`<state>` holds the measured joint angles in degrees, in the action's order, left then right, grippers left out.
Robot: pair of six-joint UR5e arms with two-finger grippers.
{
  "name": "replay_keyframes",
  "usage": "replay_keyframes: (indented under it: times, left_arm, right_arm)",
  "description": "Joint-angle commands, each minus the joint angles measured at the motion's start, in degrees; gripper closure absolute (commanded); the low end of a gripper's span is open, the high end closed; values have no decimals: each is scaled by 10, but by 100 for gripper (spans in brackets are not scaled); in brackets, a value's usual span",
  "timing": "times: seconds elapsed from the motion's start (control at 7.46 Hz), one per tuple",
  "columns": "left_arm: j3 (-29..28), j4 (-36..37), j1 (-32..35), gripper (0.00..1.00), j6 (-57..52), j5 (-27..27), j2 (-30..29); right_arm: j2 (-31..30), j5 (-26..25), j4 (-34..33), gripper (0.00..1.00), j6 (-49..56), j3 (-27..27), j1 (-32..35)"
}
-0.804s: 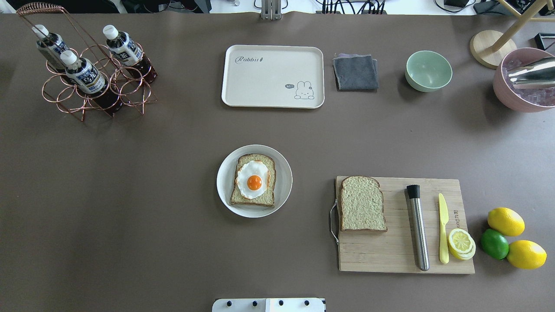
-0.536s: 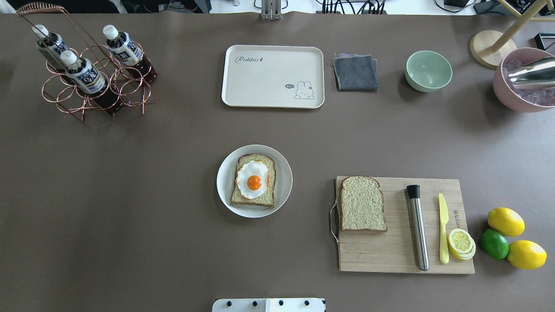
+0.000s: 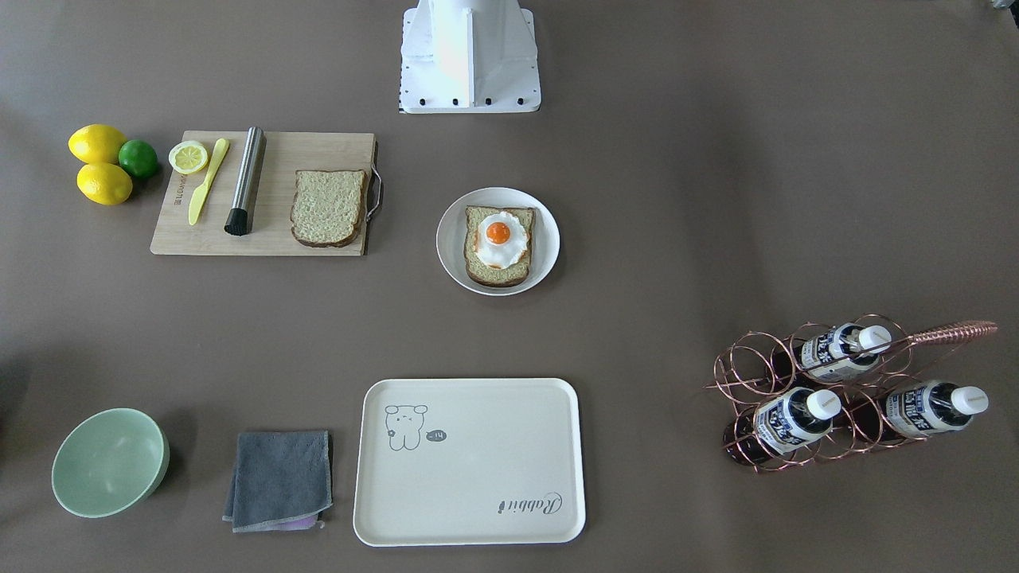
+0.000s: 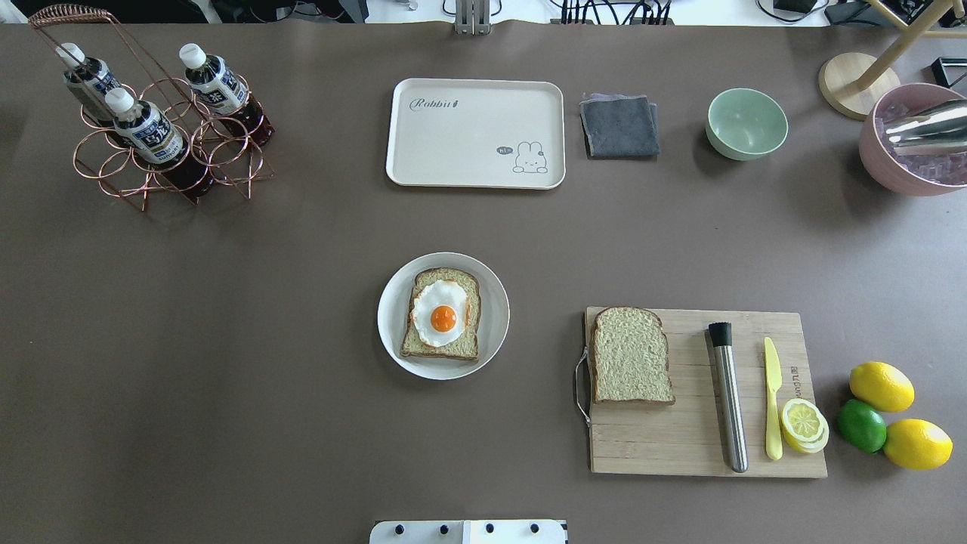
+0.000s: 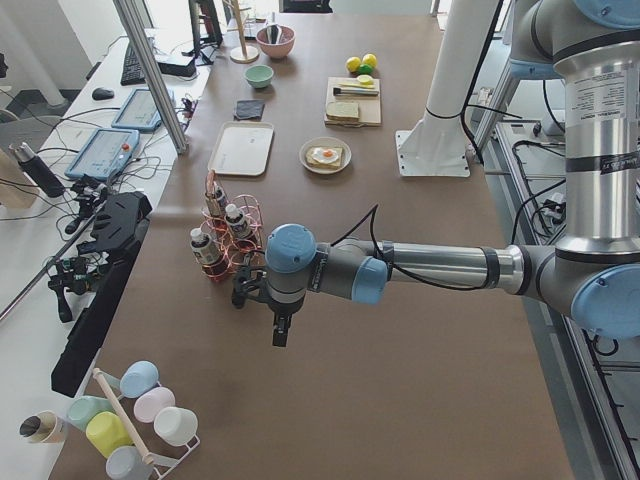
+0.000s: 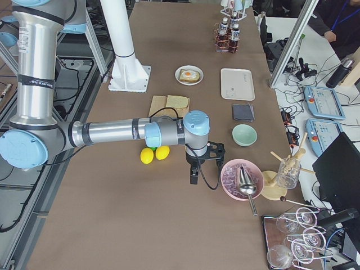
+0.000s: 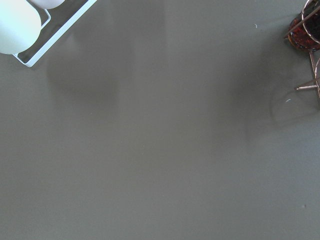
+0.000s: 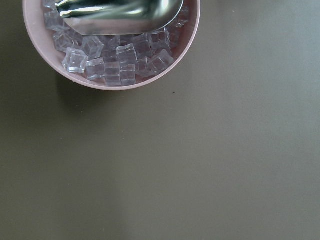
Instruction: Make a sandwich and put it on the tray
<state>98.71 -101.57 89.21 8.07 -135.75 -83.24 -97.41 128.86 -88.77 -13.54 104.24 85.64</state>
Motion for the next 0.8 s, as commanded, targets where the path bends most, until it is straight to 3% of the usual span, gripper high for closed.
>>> replay_keyframes:
  times: [0.0,0.67]
  left_arm:
    - [0,6,0,3,2,0,3]
    - [-9,-36,0,3,4,6,-3]
  right_arm:
    - [-8,2,0,0,0,1,-5]
    - [1,4,23,0,-3,6,-29]
